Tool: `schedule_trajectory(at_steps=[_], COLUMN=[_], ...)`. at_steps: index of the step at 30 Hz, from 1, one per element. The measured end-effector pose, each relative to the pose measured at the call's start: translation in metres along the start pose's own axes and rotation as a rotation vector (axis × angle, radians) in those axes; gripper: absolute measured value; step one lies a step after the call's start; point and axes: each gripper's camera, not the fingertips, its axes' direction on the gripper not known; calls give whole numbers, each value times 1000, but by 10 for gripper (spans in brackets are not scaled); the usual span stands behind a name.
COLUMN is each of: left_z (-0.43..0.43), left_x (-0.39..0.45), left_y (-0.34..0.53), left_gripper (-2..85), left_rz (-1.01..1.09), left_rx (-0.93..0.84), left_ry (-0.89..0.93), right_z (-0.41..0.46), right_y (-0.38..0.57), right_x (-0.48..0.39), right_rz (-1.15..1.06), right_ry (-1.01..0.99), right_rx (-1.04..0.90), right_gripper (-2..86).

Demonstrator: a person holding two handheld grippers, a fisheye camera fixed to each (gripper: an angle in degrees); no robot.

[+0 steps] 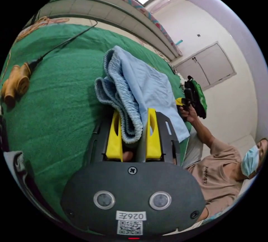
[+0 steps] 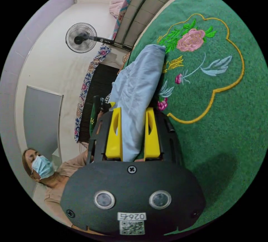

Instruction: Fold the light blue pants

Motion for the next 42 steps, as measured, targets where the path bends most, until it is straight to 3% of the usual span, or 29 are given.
schedule_trajectory(at_steps=[10, 13, 18, 23, 28, 35, 42], left_z=[-34, -44, -77, -158, -244, -361, -411], left_x=[1, 29, 113, 225, 287, 324, 302], left_y=[35, 46, 73, 160, 306, 505, 572], left_gripper=[90, 80, 74, 75, 75, 76, 84], left_rz=[-110, -76, 63, 197, 157, -89, -366], left_rx=[34, 22, 68, 341, 639, 1034, 1160], left_ry=[-4, -99, -264, -447, -579, -677, -830], right_z=[64, 81, 120, 161, 219, 383, 600], right_y=[1, 12, 43, 88, 122, 140, 140], right_x=[-52, -99, -259, -398, -519, -695, -817], right_rz=[-24, -80, -437, -728, -971, -1323, -1516], right_ry=[105, 271, 739, 987, 952, 790, 816], right_rx=[-10, -7, -28, 37, 22, -104, -212], right_gripper=[27, 8, -10, -12, -11, -10, -1])
